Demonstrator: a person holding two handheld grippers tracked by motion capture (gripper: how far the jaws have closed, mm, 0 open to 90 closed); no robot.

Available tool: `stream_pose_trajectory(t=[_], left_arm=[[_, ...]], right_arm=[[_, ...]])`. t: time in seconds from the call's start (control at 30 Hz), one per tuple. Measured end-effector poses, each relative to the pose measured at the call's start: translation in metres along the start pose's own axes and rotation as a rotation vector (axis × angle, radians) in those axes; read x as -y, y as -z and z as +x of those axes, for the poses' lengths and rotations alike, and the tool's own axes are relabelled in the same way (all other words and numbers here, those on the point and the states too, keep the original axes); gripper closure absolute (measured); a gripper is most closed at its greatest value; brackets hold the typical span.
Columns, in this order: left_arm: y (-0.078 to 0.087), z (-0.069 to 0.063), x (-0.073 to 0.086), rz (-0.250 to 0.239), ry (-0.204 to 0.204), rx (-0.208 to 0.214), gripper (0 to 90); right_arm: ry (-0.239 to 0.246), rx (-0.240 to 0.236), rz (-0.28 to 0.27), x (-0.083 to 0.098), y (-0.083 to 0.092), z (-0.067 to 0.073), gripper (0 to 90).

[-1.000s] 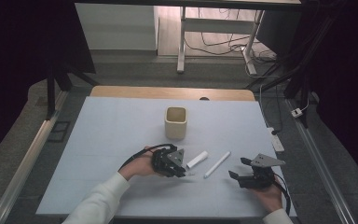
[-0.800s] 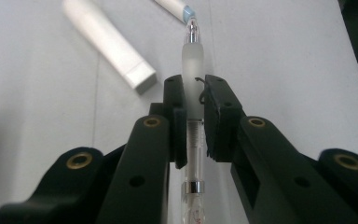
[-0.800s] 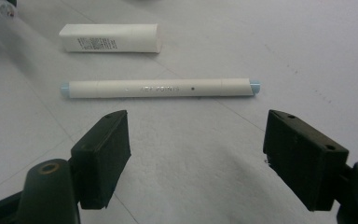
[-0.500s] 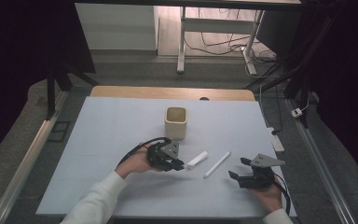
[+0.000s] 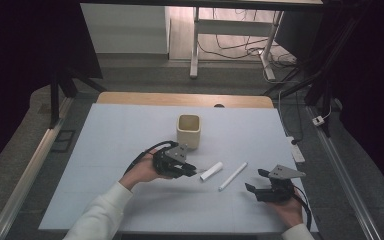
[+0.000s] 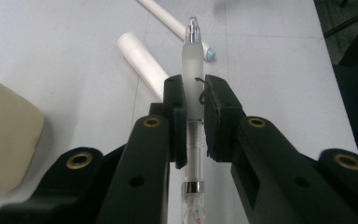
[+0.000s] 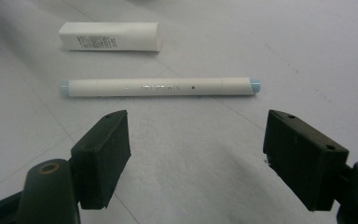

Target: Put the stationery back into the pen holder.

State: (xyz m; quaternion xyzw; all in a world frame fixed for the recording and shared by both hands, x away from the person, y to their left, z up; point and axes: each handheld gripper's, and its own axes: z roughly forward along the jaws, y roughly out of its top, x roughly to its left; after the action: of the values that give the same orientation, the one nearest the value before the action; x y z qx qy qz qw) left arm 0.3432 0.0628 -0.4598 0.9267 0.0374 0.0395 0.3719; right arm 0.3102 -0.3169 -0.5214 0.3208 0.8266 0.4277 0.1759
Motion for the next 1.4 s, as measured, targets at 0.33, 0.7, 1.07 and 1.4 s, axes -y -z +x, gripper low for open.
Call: stream_pose_trajectory(t=[0.33, 0.7, 1.07, 1.4], left_arm=[[0.005, 0.001, -0.001, -0.019, 0.016, -0.025, 79.4], [0.013, 0.001, -0.003, -0.043, 0.023, -0.06, 79.4], [0.017, 0.002, -0.002, -0.056, 0.032, -0.081, 79.4], [0.021, 0.003, -0.001, -0.066, 0.038, -0.102, 79.4]], right_arm=[[0.005, -0.003, 0.005, 0.0, -0.001, 0.001, 22.7], [0.003, -0.002, 0.004, 0.0, 0.0, 0.001, 22.7], [0.003, 0.004, 0.004, 0.0, 0.0, 0.001, 22.8], [0.003, 0.001, -0.005, 0.0, 0.001, 0.0, 22.9]])
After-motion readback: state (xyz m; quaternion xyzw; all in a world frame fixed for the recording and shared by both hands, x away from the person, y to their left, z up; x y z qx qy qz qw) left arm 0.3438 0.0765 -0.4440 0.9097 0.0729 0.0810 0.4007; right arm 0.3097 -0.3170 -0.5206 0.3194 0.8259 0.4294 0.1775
